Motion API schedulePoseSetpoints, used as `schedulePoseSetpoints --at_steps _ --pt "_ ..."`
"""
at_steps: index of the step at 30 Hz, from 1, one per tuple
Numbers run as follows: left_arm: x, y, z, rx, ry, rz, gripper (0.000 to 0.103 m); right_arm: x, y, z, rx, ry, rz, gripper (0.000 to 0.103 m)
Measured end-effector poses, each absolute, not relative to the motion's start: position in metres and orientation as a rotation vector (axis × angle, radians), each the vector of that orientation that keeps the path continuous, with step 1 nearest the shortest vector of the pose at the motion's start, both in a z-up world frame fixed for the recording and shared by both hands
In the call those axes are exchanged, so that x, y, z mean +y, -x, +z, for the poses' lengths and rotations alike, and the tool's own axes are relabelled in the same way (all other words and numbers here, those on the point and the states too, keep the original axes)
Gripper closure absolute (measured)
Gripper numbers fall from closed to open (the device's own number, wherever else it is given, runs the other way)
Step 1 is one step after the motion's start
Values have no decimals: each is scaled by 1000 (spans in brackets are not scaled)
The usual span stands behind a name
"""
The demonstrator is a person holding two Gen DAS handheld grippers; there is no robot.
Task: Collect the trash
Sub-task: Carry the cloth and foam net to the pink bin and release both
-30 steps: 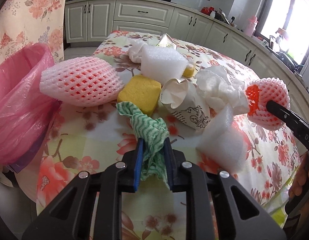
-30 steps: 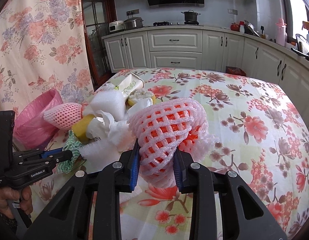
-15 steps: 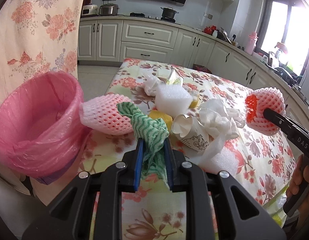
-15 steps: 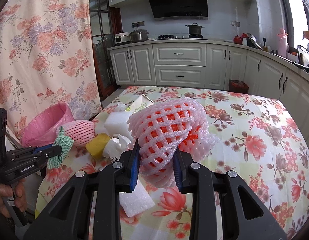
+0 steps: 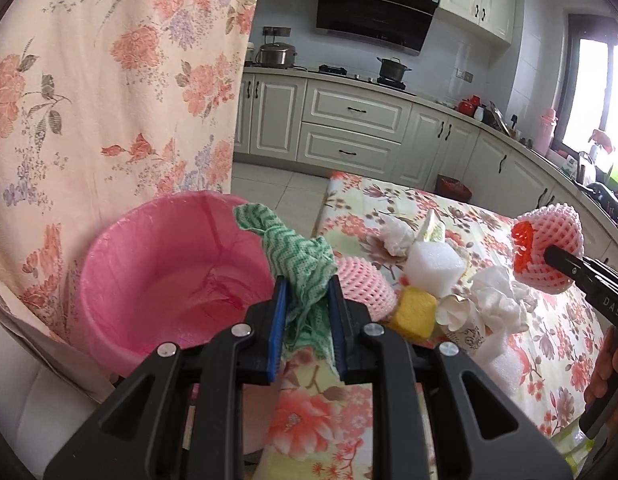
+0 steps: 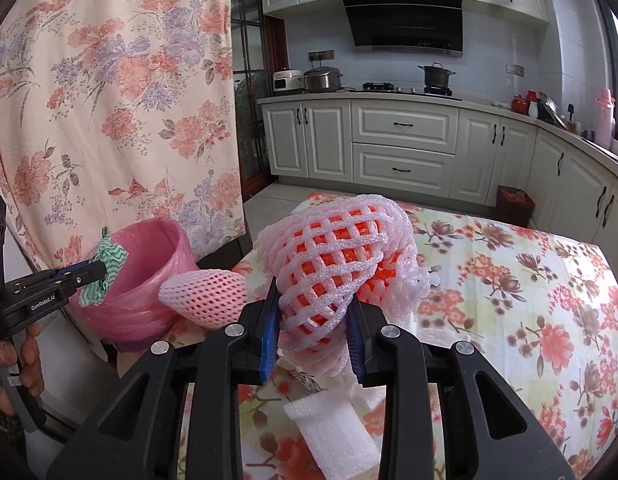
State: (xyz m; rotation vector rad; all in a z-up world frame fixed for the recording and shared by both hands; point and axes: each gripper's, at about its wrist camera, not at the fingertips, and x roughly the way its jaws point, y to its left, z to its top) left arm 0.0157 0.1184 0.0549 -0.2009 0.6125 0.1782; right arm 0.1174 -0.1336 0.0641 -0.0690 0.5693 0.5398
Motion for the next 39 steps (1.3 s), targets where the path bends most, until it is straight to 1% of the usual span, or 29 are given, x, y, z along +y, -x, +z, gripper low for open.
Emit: schedulePoseSetpoints --at_steps 15,31,34,35,37,38,39 --pt "191 -13 72 577 209 253 82 -20 -128 80 568 116 708 74" --pt "237 -6 77 563 253 291 82 97 -129 64 621 203 864 73" --pt "242 -1 77 554 273 294 81 109 -128 58 633 224 887 65" --pt "242 0 77 554 270 296 81 112 -127 57 634 226 890 57" --pt "242 3 76 554 269 298 81 114 -127 56 636 232 891 57" --pt "242 4 76 553 274 299 77 116 -127 55 640 233 893 54" --pt "242 6 75 551 279 300 76 116 -126 54 640 235 892 50"
